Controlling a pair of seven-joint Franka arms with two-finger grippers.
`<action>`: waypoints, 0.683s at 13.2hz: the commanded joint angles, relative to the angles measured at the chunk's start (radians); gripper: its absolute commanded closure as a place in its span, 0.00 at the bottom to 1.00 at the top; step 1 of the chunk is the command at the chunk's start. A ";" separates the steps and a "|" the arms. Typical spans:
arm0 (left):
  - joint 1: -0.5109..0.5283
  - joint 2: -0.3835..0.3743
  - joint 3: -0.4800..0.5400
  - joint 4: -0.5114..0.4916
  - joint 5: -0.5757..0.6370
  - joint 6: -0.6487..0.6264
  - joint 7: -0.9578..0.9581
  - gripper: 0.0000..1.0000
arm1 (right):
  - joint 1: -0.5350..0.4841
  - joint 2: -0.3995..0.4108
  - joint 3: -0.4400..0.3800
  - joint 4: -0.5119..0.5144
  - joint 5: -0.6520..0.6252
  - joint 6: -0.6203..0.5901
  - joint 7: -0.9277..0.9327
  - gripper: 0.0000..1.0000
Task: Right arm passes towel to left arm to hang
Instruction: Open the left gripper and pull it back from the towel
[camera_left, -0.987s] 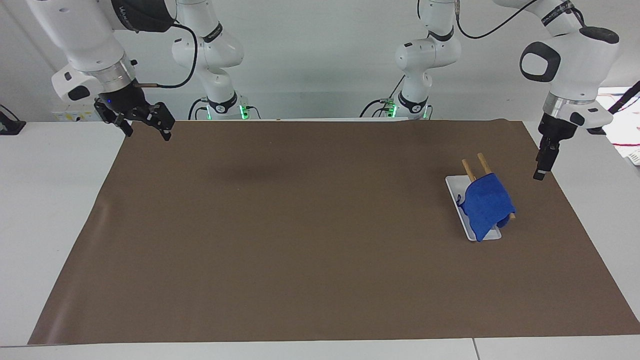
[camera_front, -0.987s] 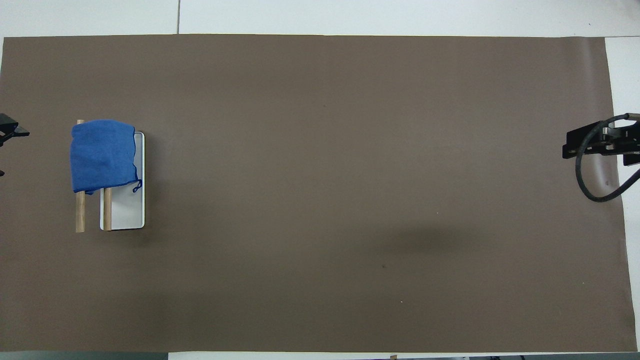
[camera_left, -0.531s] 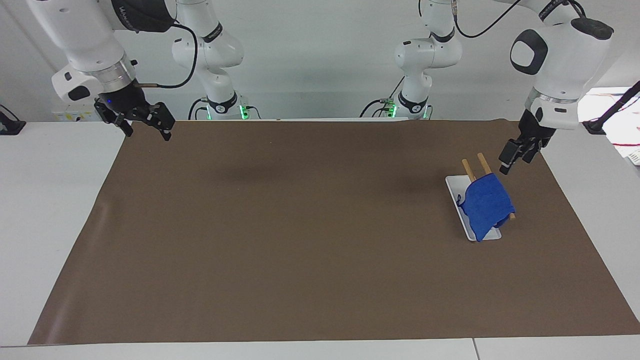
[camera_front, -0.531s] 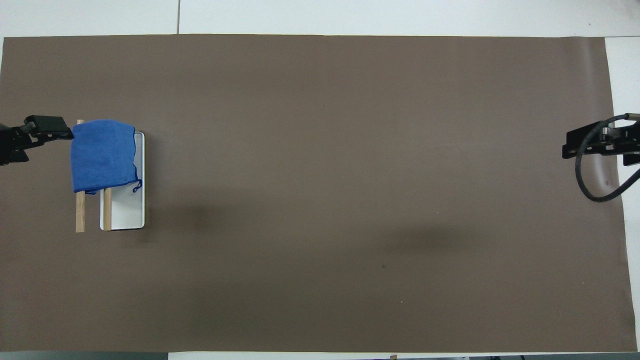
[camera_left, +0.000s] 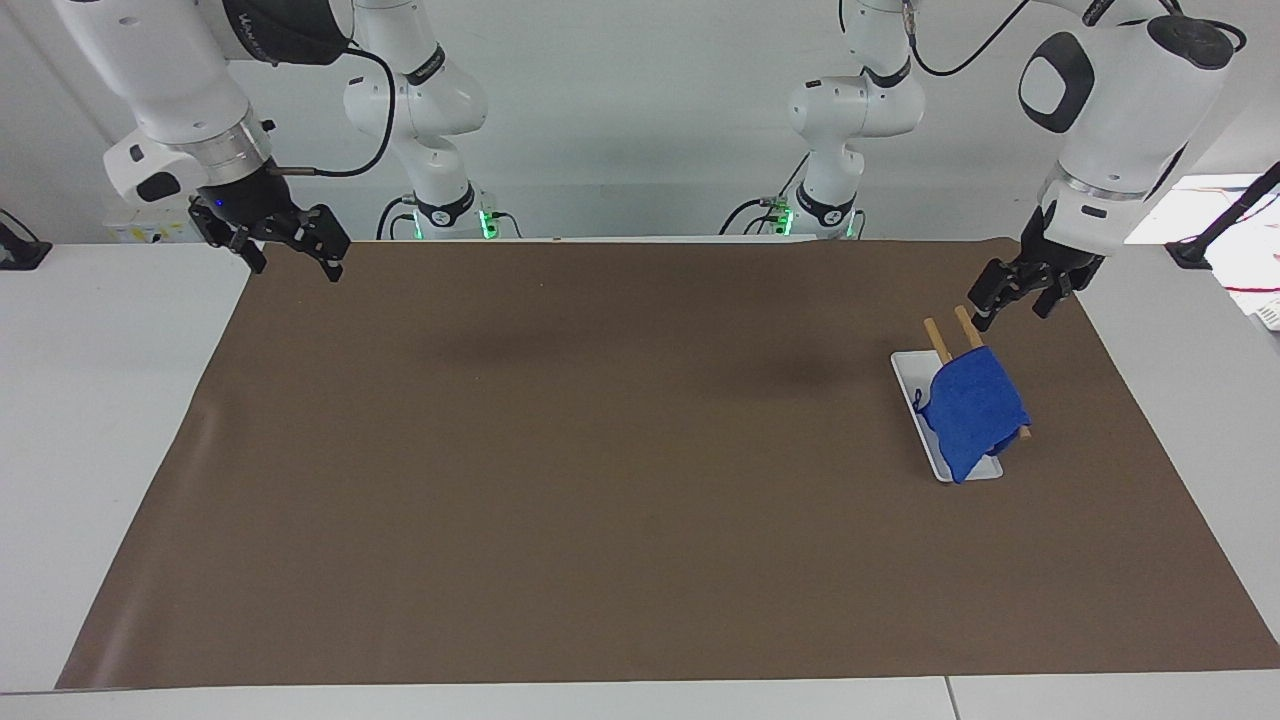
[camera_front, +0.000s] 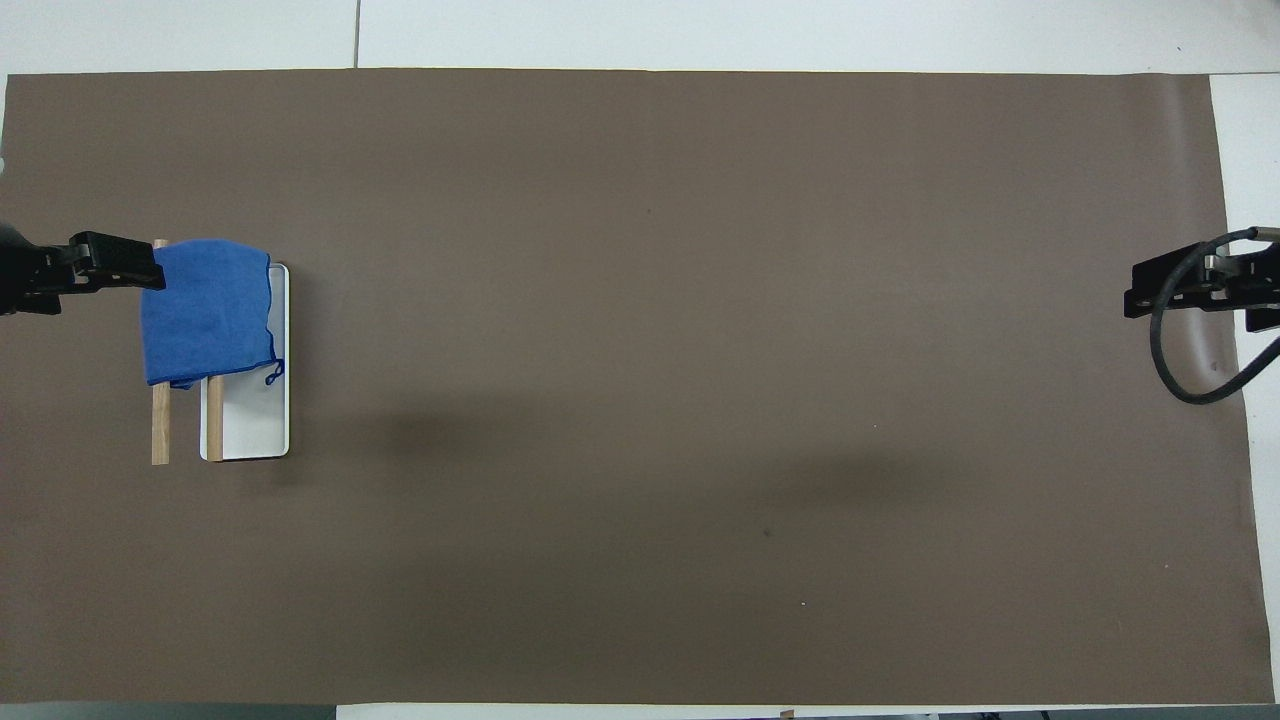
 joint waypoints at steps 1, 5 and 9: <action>-0.001 0.042 0.009 0.099 0.003 -0.107 0.062 0.00 | -0.017 -0.013 0.010 -0.015 0.001 0.009 -0.017 0.00; 0.002 0.030 0.024 0.150 0.001 -0.245 0.102 0.00 | -0.017 -0.011 0.010 -0.015 0.001 0.013 -0.017 0.00; 0.034 -0.010 0.026 0.124 0.000 -0.288 0.206 0.00 | -0.012 -0.013 0.010 -0.015 0.001 0.013 -0.017 0.00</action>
